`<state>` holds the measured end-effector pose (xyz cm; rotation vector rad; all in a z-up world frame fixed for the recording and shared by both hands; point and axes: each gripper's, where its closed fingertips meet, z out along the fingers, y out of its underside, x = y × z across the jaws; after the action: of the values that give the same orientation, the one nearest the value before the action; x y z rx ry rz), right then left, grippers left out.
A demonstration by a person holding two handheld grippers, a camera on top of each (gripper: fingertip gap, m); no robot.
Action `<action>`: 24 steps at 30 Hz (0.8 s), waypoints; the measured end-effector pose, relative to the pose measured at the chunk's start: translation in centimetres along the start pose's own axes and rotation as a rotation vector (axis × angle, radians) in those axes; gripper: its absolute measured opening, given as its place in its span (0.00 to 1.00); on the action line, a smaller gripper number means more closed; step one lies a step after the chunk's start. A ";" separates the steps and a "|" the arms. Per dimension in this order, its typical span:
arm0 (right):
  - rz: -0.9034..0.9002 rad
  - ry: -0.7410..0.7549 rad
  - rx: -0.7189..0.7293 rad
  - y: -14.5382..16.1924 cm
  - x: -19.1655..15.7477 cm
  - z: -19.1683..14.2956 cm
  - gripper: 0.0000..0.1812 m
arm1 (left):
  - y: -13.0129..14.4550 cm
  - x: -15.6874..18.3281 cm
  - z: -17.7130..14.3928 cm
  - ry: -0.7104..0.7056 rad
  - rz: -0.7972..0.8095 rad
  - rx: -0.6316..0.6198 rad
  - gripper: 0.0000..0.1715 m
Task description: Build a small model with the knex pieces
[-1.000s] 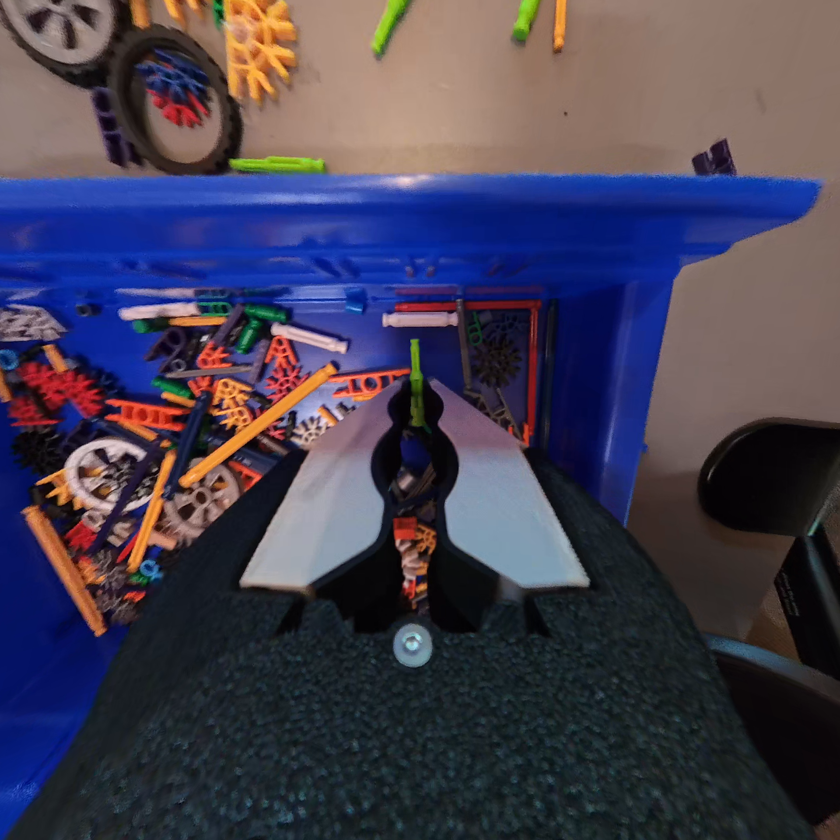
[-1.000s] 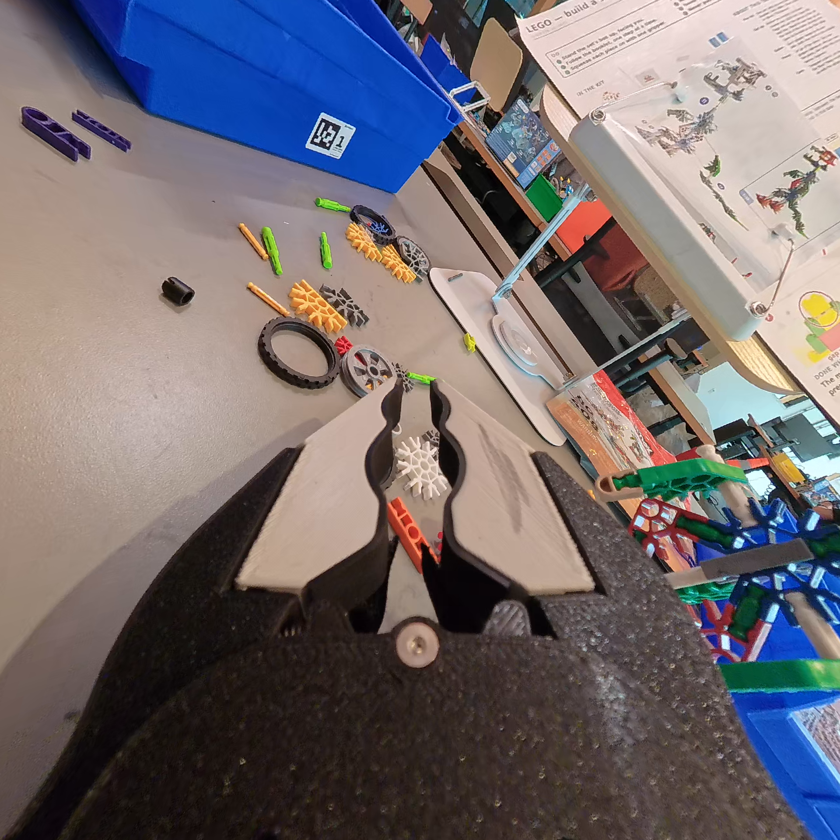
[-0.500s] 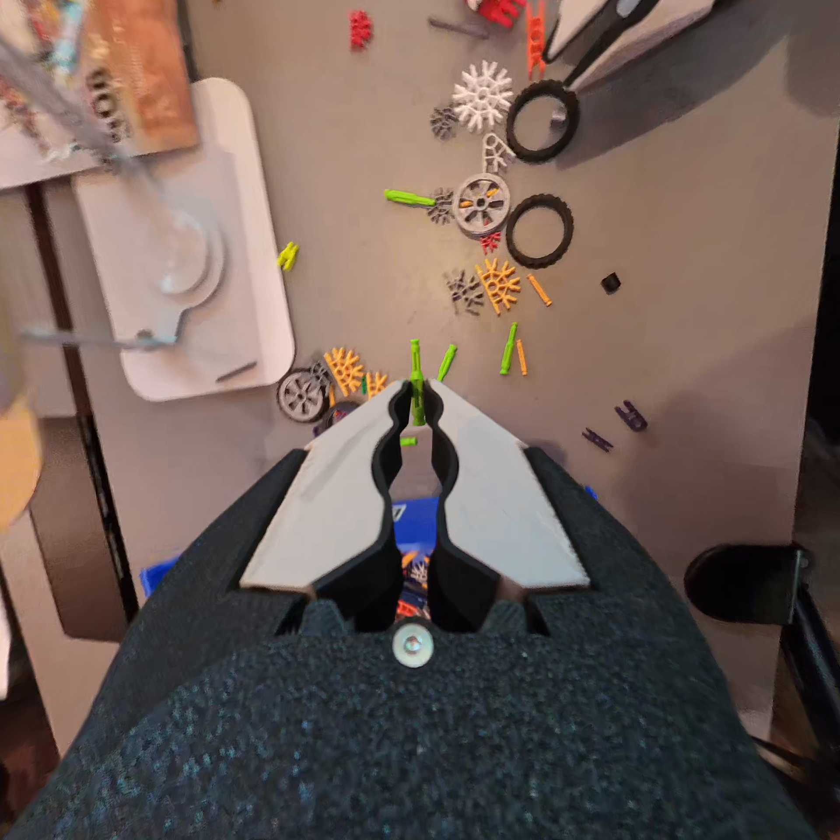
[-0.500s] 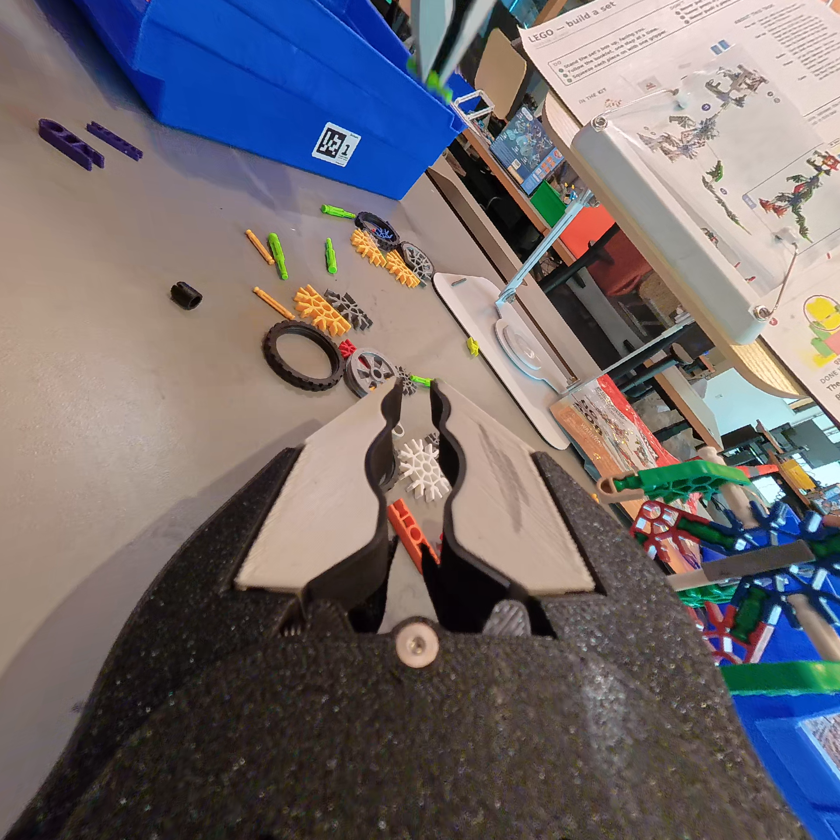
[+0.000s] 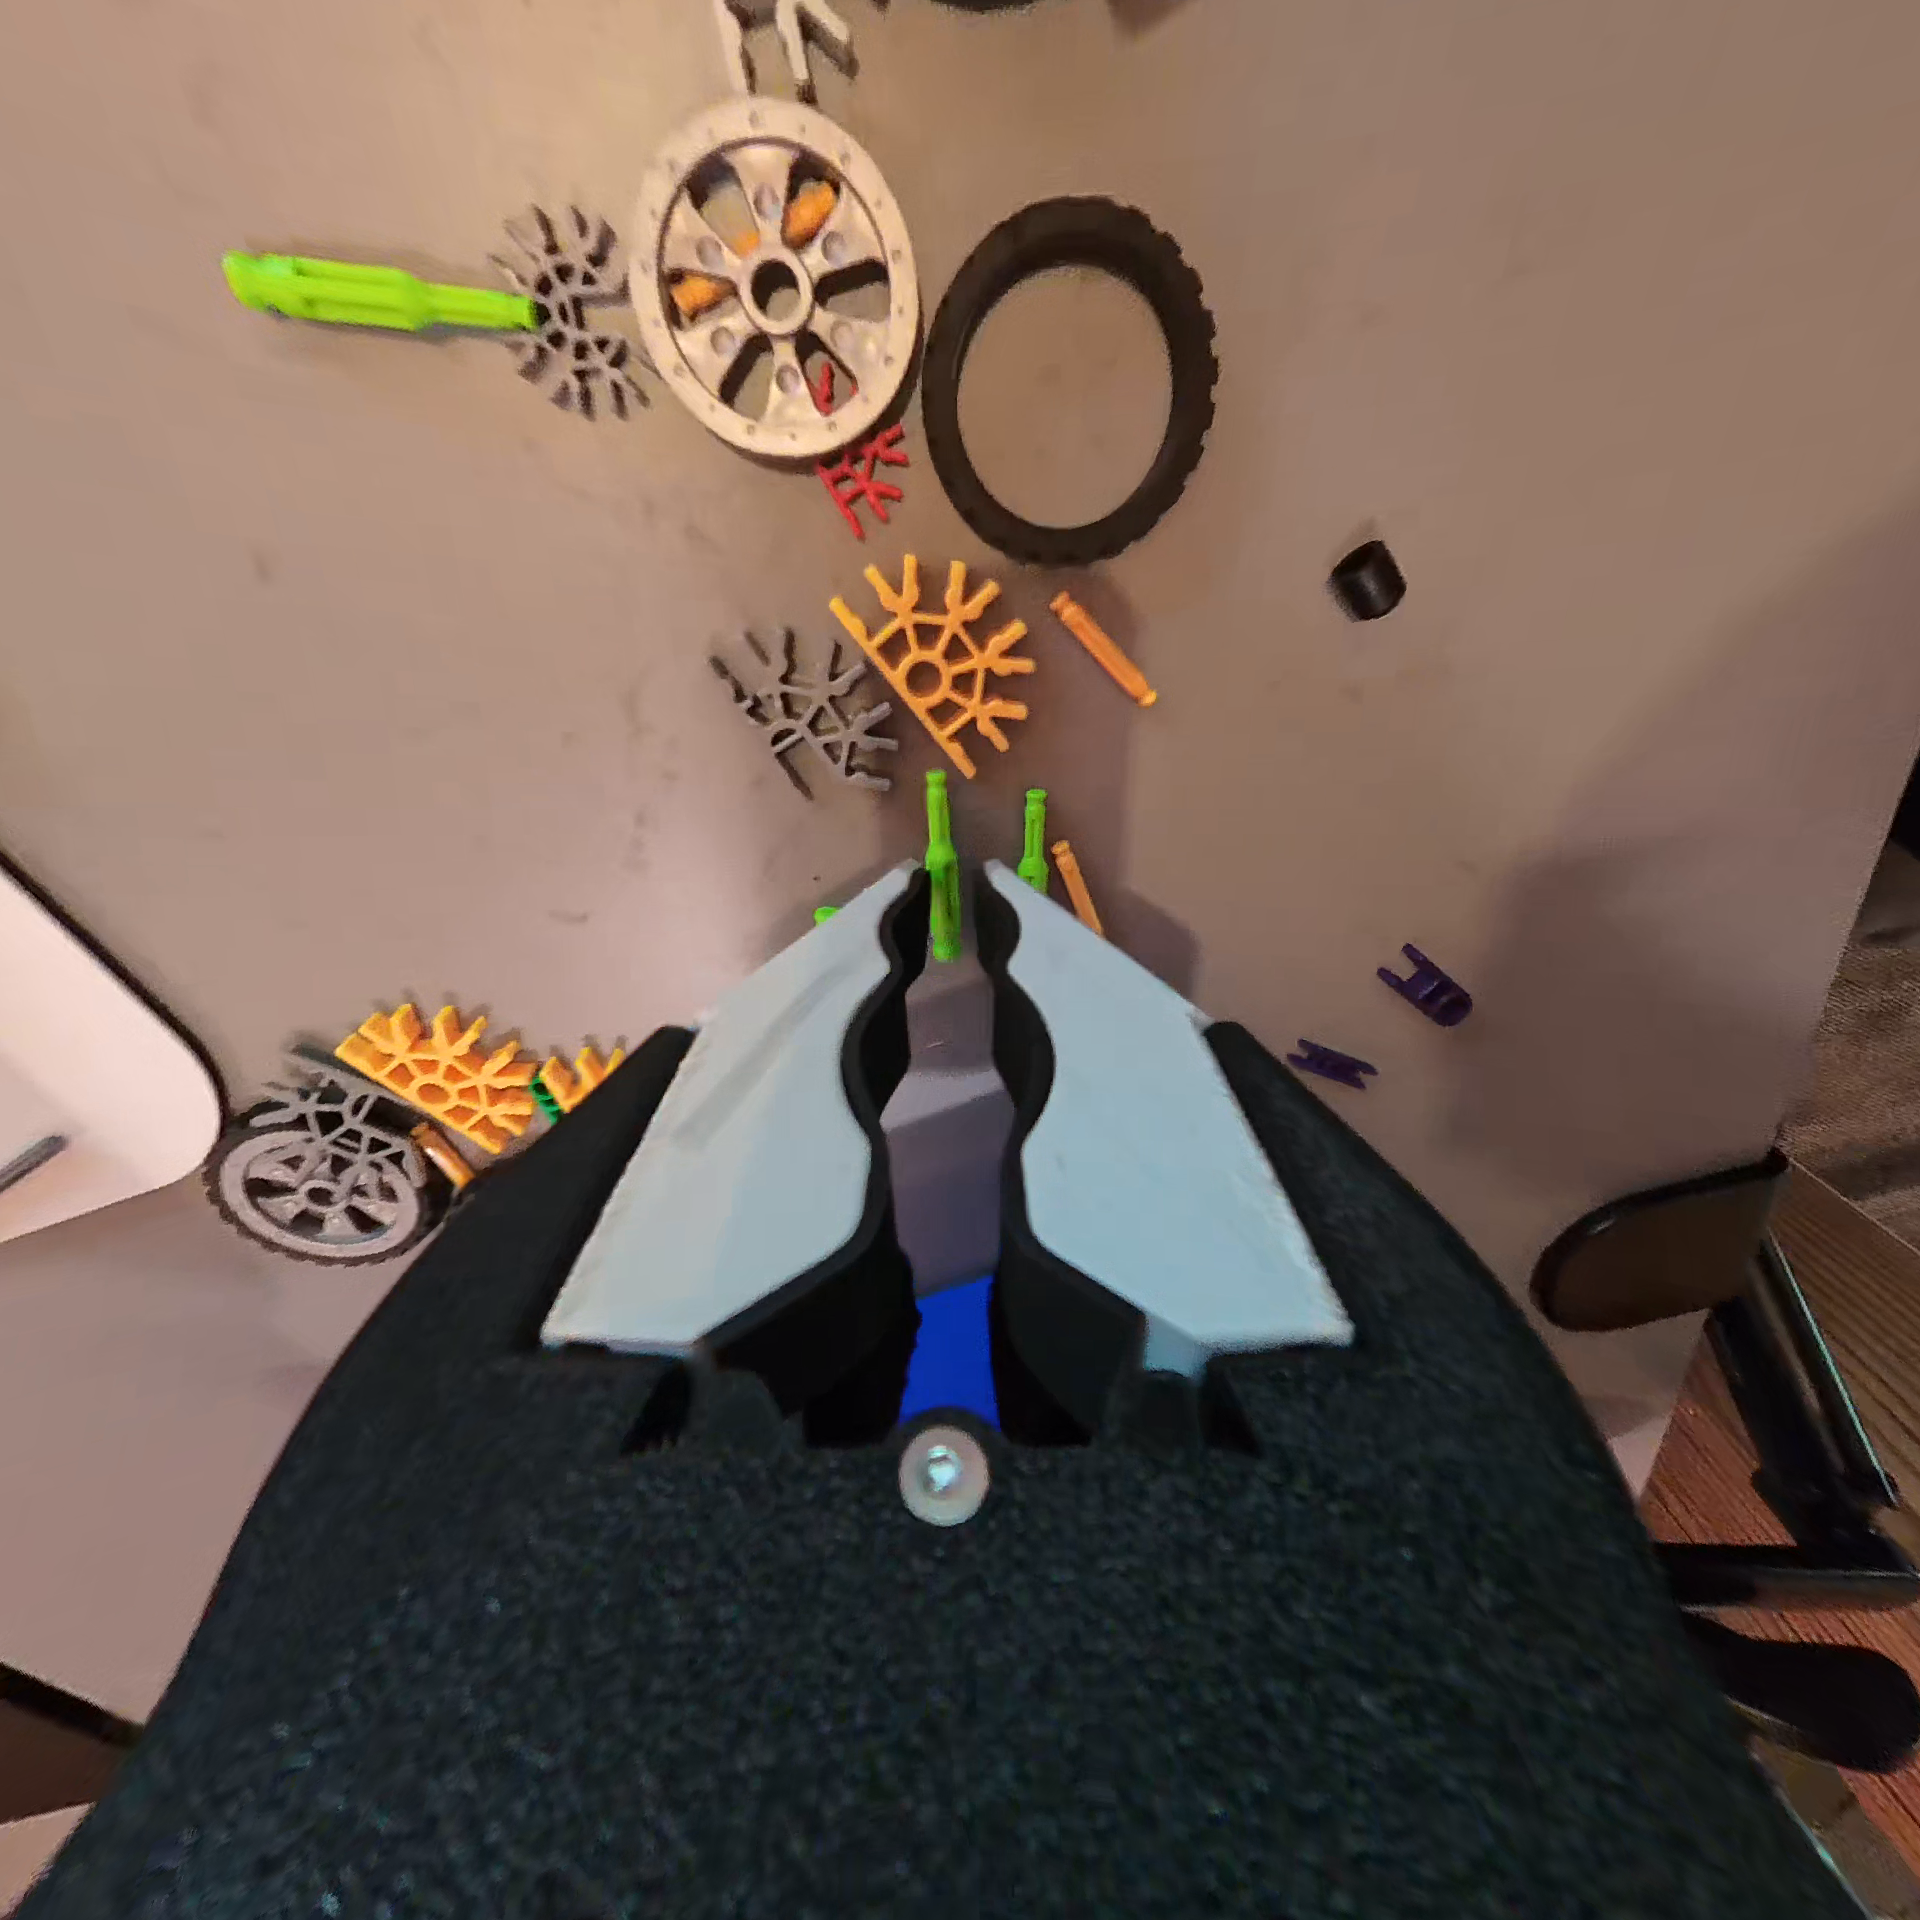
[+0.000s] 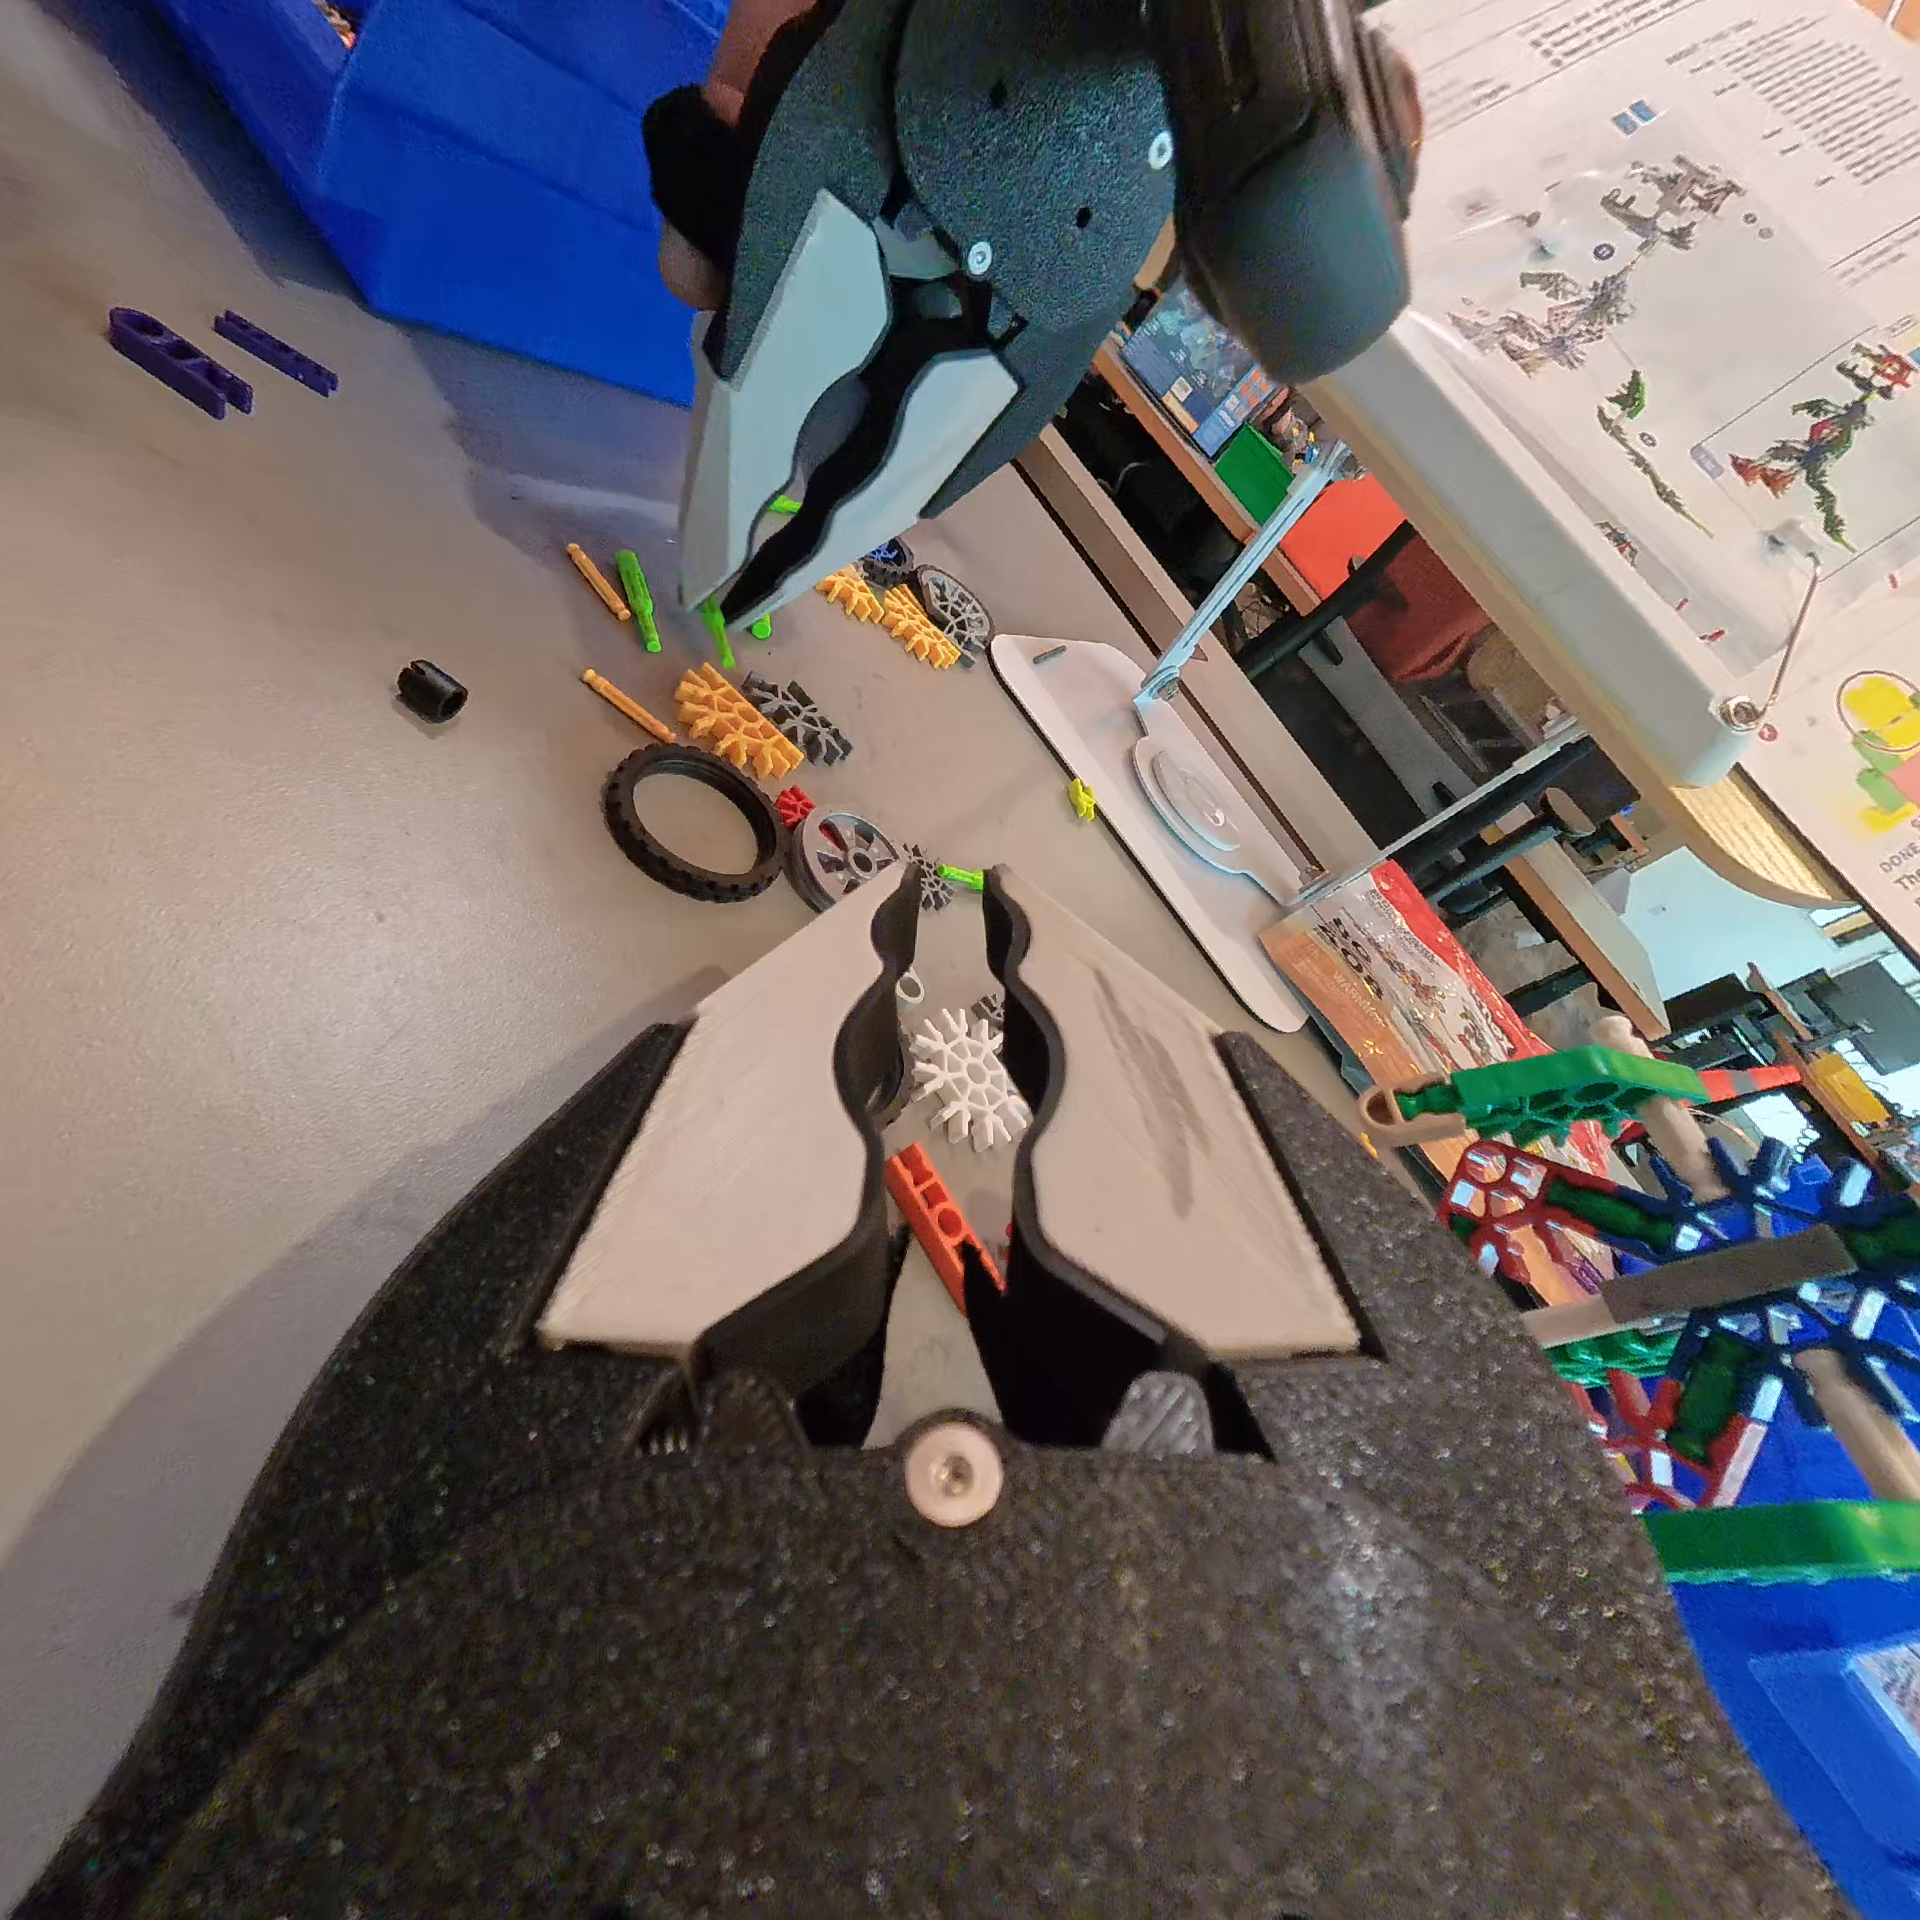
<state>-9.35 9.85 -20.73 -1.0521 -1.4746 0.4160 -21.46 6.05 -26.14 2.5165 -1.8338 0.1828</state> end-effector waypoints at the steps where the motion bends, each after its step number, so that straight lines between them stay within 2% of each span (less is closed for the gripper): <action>1: 0.000 0.000 0.000 0.0 0.0 0.0 0.06 | 0.1 -0.1 0.2 -0.007 -0.005 -0.002 0.07; 4: -0.002 -0.001 0.001 0.0 0.0 0.0 0.06 | 0.1 -0.7 -0.8 -0.050 -0.031 0.036 0.12; 8: 0.000 -0.004 0.008 -0.1 0.0 -0.1 0.06 | 1.1 -2.8 -6.2 -0.168 -0.105 0.206 0.15; 11: 0.001 -0.005 0.010 -0.1 0.0 -0.1 0.06 | 4.0 -4.2 -11.2 -0.296 -0.193 0.273 0.15; 14: 0.006 -0.004 0.013 -0.1 0.0 -0.1 0.05 | 7.8 -3.2 -13.7 -0.324 -0.277 0.273 0.16; 18: 0.006 -0.004 0.012 -0.1 0.0 -0.1 0.05 | 13.3 -0.9 -12.8 -0.316 -0.346 0.168 0.17; 22: 0.002 -0.004 0.009 -0.1 0.0 -0.1 0.06 | 16.6 1.7 -10.0 -0.242 -0.394 0.124 0.19; 24: 0.000 -0.003 0.007 -0.1 0.0 -0.1 0.05 | 18.1 2.7 -8.1 -0.206 -0.417 0.076 0.24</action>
<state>-9.30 9.75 -20.67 -1.0460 -1.4750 0.4231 -38.47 -1.40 -18.69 2.9956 -1.3260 -0.0182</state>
